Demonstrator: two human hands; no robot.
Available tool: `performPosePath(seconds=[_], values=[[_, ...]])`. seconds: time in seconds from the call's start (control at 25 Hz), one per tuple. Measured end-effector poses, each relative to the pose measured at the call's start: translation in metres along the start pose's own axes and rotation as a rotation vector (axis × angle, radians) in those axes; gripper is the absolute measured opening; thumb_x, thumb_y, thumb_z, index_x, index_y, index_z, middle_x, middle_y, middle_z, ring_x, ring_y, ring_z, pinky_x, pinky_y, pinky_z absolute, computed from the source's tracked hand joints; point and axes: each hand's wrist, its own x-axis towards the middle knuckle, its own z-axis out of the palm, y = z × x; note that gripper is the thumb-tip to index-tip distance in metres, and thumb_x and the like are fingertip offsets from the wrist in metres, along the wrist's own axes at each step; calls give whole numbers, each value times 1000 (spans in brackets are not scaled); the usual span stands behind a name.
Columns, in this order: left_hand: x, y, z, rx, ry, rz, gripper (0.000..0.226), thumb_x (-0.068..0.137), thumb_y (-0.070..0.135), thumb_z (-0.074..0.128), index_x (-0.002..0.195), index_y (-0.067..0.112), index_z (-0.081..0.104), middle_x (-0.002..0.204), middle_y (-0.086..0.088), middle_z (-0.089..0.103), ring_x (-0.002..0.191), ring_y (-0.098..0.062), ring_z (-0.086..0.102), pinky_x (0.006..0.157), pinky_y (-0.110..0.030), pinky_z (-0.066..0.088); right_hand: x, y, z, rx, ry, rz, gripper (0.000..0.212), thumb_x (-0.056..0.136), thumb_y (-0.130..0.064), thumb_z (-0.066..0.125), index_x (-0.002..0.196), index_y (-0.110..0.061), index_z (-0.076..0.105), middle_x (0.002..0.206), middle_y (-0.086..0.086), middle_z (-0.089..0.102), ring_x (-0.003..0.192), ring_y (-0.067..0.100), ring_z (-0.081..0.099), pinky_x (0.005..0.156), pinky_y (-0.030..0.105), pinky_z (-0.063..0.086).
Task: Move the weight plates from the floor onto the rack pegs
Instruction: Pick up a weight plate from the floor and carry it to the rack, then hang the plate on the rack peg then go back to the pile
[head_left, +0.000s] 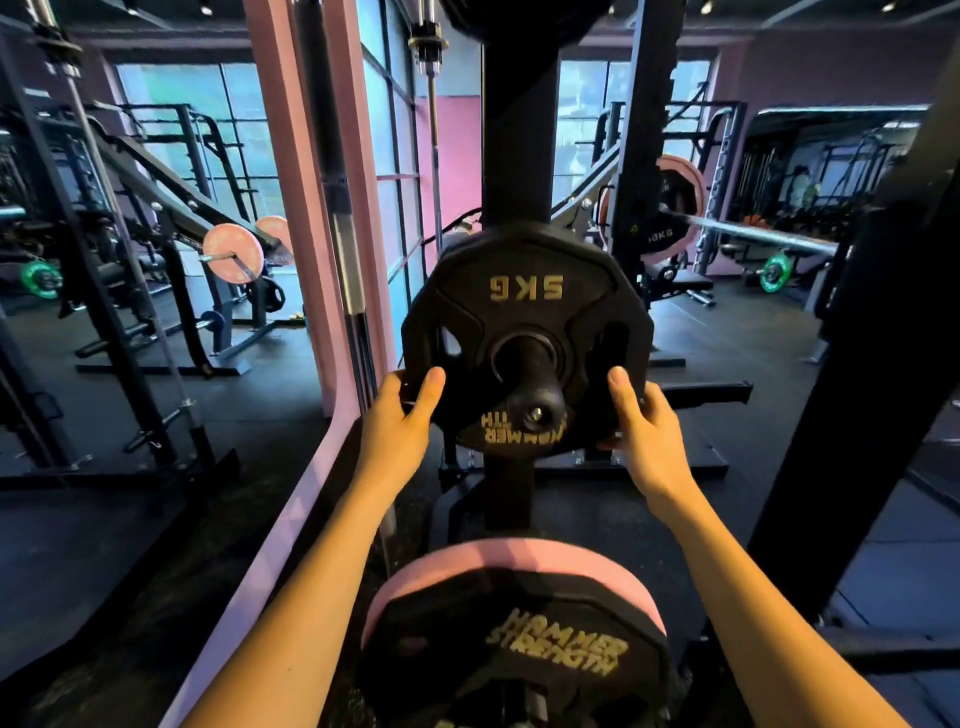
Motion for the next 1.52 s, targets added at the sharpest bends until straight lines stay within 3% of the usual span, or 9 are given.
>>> performPosePath(seconds=[0.08, 0.2, 0.4, 0.6, 0.88, 1.0, 1.12, 1.4, 1.52], values=[[-29, -31, -6, 40, -28, -81, 23, 95, 46, 55, 101, 25, 60, 94, 2, 69, 81, -6, 69, 77, -34, 55, -33, 29, -6, -41, -29, 74, 36, 90, -56, 55, 101, -22, 59, 101, 5, 68, 86, 19, 70, 73, 39, 58], [-88, -76, -15, 89, -69, -200, 9, 96, 38, 57, 92, 31, 61, 89, 4, 71, 70, 2, 68, 70, -26, 52, -90, 73, -22, -76, -59, 181, 32, 92, -49, 56, 91, -19, 64, 93, 5, 71, 83, 21, 70, 68, 37, 56], [-216, -155, -20, 174, -231, -550, 17, 94, 42, 59, 91, 27, 65, 86, 3, 73, 77, -13, 70, 68, -26, 48, -198, 151, -58, -151, -77, 416, 43, 85, -56, 57, 81, -15, 67, 80, -2, 73, 77, 17, 70, 68, 38, 53], [-327, -199, -22, 262, -543, -890, 26, 95, 43, 57, 102, 18, 63, 94, -1, 69, 83, -15, 65, 68, -27, 45, -311, 219, -104, -257, -89, 752, 39, 94, -46, 55, 83, -10, 65, 78, 6, 67, 71, 17, 61, 66, 37, 52], [-461, -230, -37, 521, -996, -1178, 23, 99, 38, 51, 93, 16, 53, 81, -2, 56, 63, -13, 50, 54, -23, 35, -499, 245, -161, -296, -80, 1282, 30, 100, -34, 50, 86, -7, 55, 71, 11, 54, 53, 20, 50, 44, 21, 39], [-501, -238, -47, 761, -1291, -1116, 22, 100, 37, 46, 90, 18, 51, 76, 0, 52, 56, -12, 44, 52, -22, 33, -570, 238, -188, -374, -66, 1425, 27, 100, -29, 50, 79, -12, 53, 68, 7, 55, 49, 18, 51, 38, 18, 40], [-522, -237, -34, 966, -1577, -919, 23, 99, 35, 44, 87, 17, 50, 74, -1, 52, 55, -14, 44, 51, -21, 31, -639, 228, -217, -316, 164, 1477, 25, 99, -28, 50, 83, -10, 56, 70, 9, 58, 51, 21, 54, 43, 22, 41], [-543, -188, 106, 1124, -1808, -480, 25, 100, 29, 45, 78, 17, 46, 77, -8, 53, 62, -21, 46, 49, -22, 30, -772, 205, -292, -151, 538, 1558, 32, 96, -24, 54, 70, -6, 59, 61, 11, 61, 55, 29, 60, 47, 29, 46], [-584, -153, 198, 1134, -1852, -274, 38, 99, 28, 47, 62, 16, 47, 66, -8, 55, 57, -21, 49, 53, -25, 35, -818, 195, -341, -101, 693, 1521, 39, 97, -26, 54, 63, -8, 58, 58, 9, 60, 48, 22, 57, 42, 24, 45]])
